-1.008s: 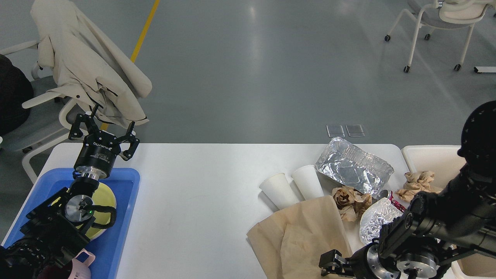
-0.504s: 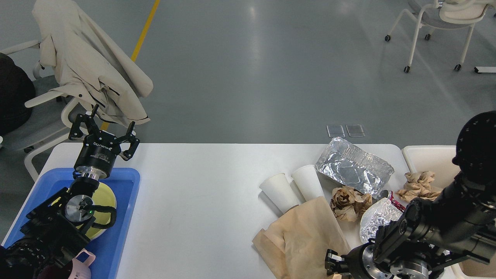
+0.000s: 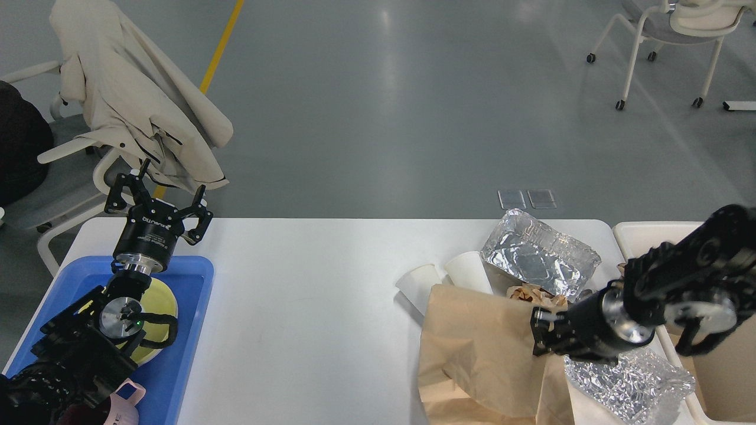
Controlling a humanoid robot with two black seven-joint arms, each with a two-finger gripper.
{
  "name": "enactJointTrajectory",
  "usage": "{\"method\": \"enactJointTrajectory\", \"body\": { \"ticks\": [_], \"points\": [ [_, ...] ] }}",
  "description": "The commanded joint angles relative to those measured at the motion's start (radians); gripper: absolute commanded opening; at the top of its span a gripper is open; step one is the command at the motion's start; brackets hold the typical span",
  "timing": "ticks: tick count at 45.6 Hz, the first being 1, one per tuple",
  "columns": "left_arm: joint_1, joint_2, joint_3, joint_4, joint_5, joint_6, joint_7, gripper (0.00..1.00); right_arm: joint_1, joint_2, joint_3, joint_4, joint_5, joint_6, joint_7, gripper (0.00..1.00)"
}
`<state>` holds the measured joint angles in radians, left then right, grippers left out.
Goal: Tidy desktop
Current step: 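Lift the brown paper bag and drop it into the white bin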
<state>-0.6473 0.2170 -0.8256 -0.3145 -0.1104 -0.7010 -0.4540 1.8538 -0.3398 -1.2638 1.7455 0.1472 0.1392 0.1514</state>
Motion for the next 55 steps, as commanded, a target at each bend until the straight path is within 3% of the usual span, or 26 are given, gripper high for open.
{"method": "enactJointTrajectory", "body": {
  "ticks": [1,9,16,29,34,39,48,55],
  "points": [
    [0.000,0.001,0.000,0.000,0.000,0.000,0.000,1.00,0.287,-0.134,-0.035,-0.003,-0.093,0.276,-0.003,0.00],
    [0.000,0.001,0.000,0.000,0.000,0.000,0.000,1.00,0.671,-0.180,-0.118,-0.098,-0.230,0.584,0.002,0.00],
    [0.000,-0.001,0.000,0.000,0.000,0.000,-0.002,1.00,0.818,-0.208,-0.105,-0.260,-0.345,0.787,0.007,0.00],
    [0.000,-0.001,0.000,0.000,0.000,0.000,-0.002,1.00,0.771,-0.278,-0.085,-0.458,-0.544,0.815,0.008,0.00],
    [0.000,-0.001,0.000,0.000,0.000,0.000,-0.002,1.00,0.612,-0.364,-0.083,-0.584,-0.676,0.714,0.010,0.00],
    [0.000,-0.001,0.000,0.000,0.000,0.000,-0.002,1.00,0.348,-0.426,-0.086,-0.750,-0.785,0.506,0.019,0.00],
    [0.000,-0.001,0.000,0.000,0.000,0.000,-0.002,1.00,-0.193,-0.429,-0.088,-1.012,-0.788,0.062,0.031,0.00],
    [0.000,-0.001,0.000,0.000,0.000,0.000,-0.002,1.00,-0.594,-0.377,-0.040,-1.214,-0.664,-0.099,0.020,0.00]
  ]
}}
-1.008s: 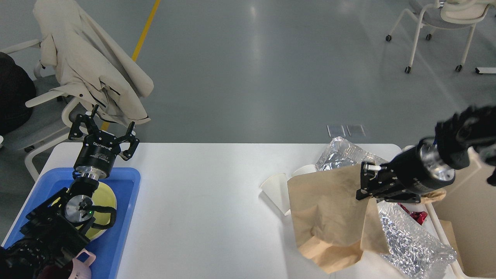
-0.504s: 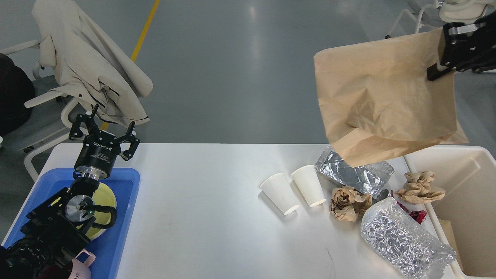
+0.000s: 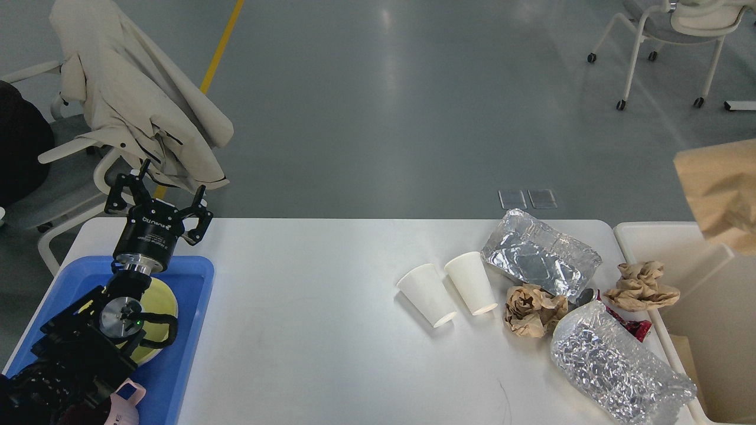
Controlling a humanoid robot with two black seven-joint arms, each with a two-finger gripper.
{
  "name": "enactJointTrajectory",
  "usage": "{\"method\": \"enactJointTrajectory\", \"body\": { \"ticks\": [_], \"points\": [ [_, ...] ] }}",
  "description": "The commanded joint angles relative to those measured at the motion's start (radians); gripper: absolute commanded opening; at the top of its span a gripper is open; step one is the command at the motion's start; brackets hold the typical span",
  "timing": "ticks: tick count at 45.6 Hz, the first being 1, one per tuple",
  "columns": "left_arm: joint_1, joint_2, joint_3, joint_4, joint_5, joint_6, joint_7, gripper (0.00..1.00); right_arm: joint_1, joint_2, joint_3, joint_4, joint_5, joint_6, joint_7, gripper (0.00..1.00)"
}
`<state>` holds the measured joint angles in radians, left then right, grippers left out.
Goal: Tidy desktop
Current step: 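Lift the brown paper bag and drop it into the white bin, then raise the right gripper and reach toward the crumpled foil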
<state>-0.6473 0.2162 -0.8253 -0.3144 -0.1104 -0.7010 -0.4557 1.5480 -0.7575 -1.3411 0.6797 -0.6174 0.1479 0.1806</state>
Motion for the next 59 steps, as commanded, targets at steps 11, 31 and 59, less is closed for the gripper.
{"method": "enactJointTrajectory", "body": {
  "ticks": [11,31,59],
  "points": [
    [0.000,0.000,0.000,0.000,0.000,0.000,0.002,1.00,-0.674,0.156,0.178,-0.387,0.245,-0.131,-0.009,0.00],
    [0.000,0.000,0.000,0.000,0.000,0.000,0.002,1.00,-0.698,0.199,0.313,-0.325,0.246,-0.137,-0.007,1.00],
    [0.000,0.000,0.000,0.000,0.000,0.000,0.002,1.00,0.914,0.155,0.168,0.661,0.223,0.784,0.016,1.00]
  ]
}}
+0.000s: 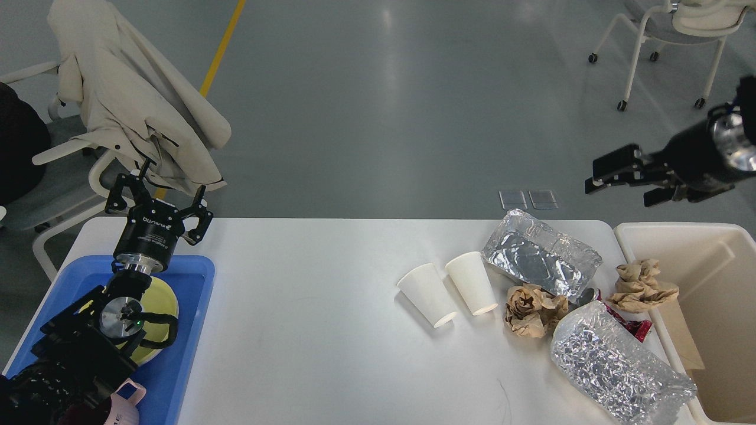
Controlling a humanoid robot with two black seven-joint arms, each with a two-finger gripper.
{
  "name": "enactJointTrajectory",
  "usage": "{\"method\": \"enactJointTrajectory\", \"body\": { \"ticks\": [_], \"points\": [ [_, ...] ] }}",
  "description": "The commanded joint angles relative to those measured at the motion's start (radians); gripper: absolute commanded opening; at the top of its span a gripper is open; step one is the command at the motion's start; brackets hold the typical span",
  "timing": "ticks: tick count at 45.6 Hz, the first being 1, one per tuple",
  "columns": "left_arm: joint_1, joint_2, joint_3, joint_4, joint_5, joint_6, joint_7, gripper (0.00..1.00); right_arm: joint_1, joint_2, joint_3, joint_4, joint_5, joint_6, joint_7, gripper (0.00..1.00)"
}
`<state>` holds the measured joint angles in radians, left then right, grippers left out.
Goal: Tidy desktop
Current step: 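Raise the right gripper and reach toward the crumpled foil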
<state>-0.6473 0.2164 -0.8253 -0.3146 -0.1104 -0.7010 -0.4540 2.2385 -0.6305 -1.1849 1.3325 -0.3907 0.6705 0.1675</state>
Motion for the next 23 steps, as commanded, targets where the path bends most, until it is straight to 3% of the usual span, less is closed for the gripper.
{"method": "enactJointTrajectory", "body": {
  "ticks": [1,5,14,19,23],
  "points": [
    [0.000,0.000,0.000,0.000,0.000,0.000,0.000,1.00,0.252,0.029,0.022,0.004,-0.007,0.289,0.042,1.00],
    [0.000,0.000,0.000,0.000,0.000,0.000,0.000,1.00,0.349,0.022,0.074,0.007,-0.054,0.289,0.078,1.00],
    [0.000,0.001,-0.002,0.000,0.000,0.000,0.000,1.00,0.400,-0.032,0.093,0.011,-0.137,0.289,0.079,1.00],
    [0.000,0.000,0.000,0.000,0.000,0.000,0.000,1.00,0.337,-0.038,0.088,0.007,-0.139,0.289,0.072,1.00],
    [0.000,0.000,0.000,0.000,0.000,0.000,0.000,1.00,0.141,-0.028,0.079,-0.016,-0.140,0.253,0.063,1.00]
  ]
}}
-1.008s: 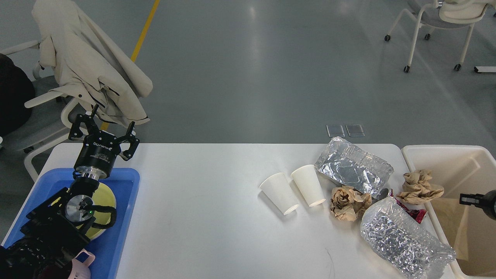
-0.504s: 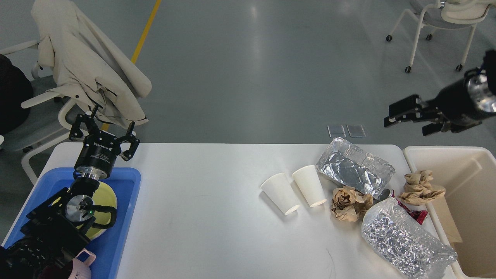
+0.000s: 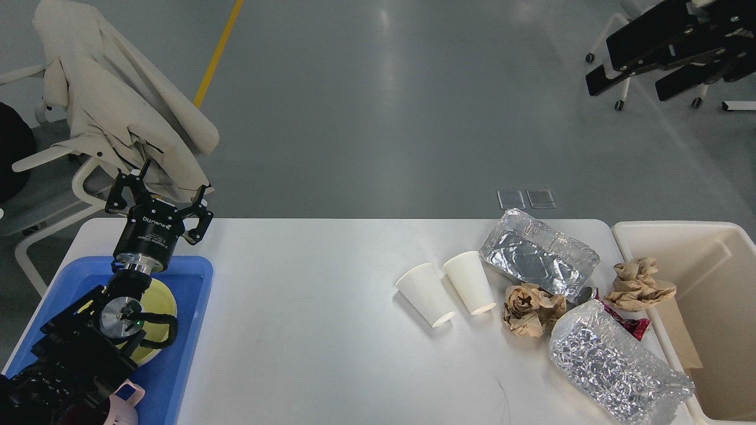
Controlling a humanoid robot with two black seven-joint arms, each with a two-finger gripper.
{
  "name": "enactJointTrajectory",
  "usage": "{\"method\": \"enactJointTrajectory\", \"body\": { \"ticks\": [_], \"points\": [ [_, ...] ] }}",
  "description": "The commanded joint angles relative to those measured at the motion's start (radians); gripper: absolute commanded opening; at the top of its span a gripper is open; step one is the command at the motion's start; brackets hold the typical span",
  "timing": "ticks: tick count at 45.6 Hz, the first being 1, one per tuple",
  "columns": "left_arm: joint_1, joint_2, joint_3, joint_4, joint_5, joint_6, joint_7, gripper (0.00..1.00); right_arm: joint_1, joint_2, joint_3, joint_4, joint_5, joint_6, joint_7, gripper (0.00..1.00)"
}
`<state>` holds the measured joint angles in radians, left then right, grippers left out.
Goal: Tidy desktop
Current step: 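Raise the right gripper and reach toward the crumpled foil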
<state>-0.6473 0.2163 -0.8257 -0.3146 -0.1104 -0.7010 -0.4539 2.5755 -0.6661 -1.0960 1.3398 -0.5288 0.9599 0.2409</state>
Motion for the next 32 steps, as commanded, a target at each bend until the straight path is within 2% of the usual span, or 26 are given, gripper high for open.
{"method": "enactJointTrajectory", "body": {
  "ticks": [1,4,7,12,16,26,32],
  "points": [
    [0.000,0.000,0.000,0.000,0.000,0.000,0.000,1.00,-0.259,0.011,-0.012,-0.042,0.000,-0.125,-0.015,1.00],
    [0.000,0.000,0.000,0.000,0.000,0.000,0.000,1.00,-0.463,0.048,-0.022,-0.119,0.013,-0.366,-0.040,1.00],
    [0.000,0.000,0.000,0.000,0.000,0.000,0.000,1.00,-0.665,0.118,-0.013,-0.226,0.053,-0.512,-0.074,1.00],
    [0.000,0.000,0.000,0.000,0.000,0.000,0.000,1.00,-0.917,0.218,-0.002,-0.379,0.216,-0.596,-0.135,1.00],
    [0.000,0.000,0.000,0.000,0.000,0.000,0.000,1.00,-1.052,0.256,0.014,-0.452,0.331,-0.648,-0.156,1.00],
    [0.000,0.000,0.000,0.000,0.000,0.000,0.000,1.00,-1.282,0.316,0.132,-0.510,0.385,-0.891,-0.236,1.00],
    [0.000,0.000,0.000,0.000,0.000,0.000,0.000,1.00,-1.403,0.396,0.130,-0.634,0.380,-0.990,-0.239,1.00]
  ]
}}
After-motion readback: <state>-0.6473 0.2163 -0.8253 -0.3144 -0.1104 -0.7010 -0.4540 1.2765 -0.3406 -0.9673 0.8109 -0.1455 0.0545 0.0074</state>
